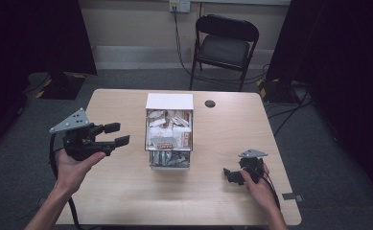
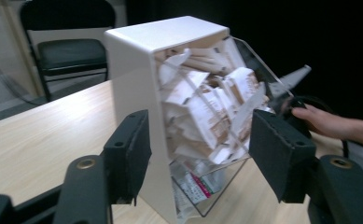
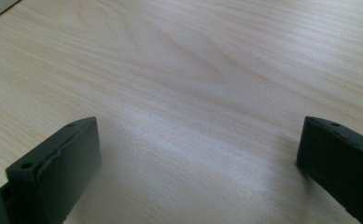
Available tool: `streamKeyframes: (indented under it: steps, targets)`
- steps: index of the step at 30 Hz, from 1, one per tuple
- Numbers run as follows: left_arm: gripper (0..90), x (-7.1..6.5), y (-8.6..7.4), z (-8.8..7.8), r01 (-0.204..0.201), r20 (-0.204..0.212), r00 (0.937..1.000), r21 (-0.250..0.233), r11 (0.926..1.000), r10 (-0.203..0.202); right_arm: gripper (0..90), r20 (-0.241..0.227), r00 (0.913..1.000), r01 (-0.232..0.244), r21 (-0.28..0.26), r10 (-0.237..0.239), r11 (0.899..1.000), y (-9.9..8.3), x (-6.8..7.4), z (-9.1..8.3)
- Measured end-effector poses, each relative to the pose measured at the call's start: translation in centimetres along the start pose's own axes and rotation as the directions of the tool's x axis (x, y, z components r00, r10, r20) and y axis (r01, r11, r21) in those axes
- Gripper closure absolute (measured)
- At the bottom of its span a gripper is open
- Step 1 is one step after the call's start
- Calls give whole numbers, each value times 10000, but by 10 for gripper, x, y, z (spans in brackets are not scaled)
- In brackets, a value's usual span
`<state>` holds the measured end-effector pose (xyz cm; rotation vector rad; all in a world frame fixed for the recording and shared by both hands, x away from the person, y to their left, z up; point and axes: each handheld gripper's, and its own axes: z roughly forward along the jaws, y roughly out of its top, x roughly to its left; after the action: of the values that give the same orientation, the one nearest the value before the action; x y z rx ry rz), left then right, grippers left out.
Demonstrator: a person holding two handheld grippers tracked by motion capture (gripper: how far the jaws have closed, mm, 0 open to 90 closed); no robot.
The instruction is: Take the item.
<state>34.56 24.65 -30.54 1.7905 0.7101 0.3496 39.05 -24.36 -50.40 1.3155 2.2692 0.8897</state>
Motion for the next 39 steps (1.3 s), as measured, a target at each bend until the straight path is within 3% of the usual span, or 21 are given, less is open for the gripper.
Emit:
streamKeyframes:
  steps: [3, 6, 8, 10, 12, 18, 21, 26, 32, 39]
  targets:
    - [420, -5, 10, 2, -219, 232, 9995, -278, 9994, 225, 0, -1, 10000, -3, 0, 3, 10000, 0, 0, 0]
    - [451, -5, 19, 6, -76, 792, 9968, -406, 9991, 108, 0, -1, 10000, -4, 1, 4, 10000, 0, 0, 0]
    - [452, -6, 23, 10, -240, 738, 9969, -367, 9990, 267, 0, 0, 10000, 0, 1, 0, 10000, 0, 0, 0]
    - [475, -5, 24, 15, 19, 1192, 9929, -507, 9987, 41, 0, 0, 10000, -2, 1, 2, 10000, 0, 0, 0]
    - [506, -6, 25, 19, 22, 1212, 9926, -655, 9979, 57, 0, -1, 10000, -4, 3, 4, 10000, 0, 0, 0]
    - [530, -15, 30, 34, -382, 1364, 9898, -269, 9989, 415, 0, 0, 10000, -4, 3, 4, 10000, 0, 0, 0]
    - [580, -19, 30, 46, -346, 1886, 9813, -245, 9991, 386, 0, 2, 10000, -6, 5, 6, 10000, 0, 0, 0]
    - [610, -22, 30, 57, -465, 2121, 9762, 7, 9989, 453, 0, 2, 10000, -6, 5, 6, 10000, 0, 0, 0]
    - [625, -21, 25, 68, -520, 2219, 9741, 355, 9980, 429, 0, 1, 10000, -1, 2, 1, 10000, 0, 0, 0]
    - [673, -17, 15, 80, -533, 2143, 9761, 812, 9953, 348, 0, 2, 10000, -4, 4, 4, 10000, 0, 0, 0]
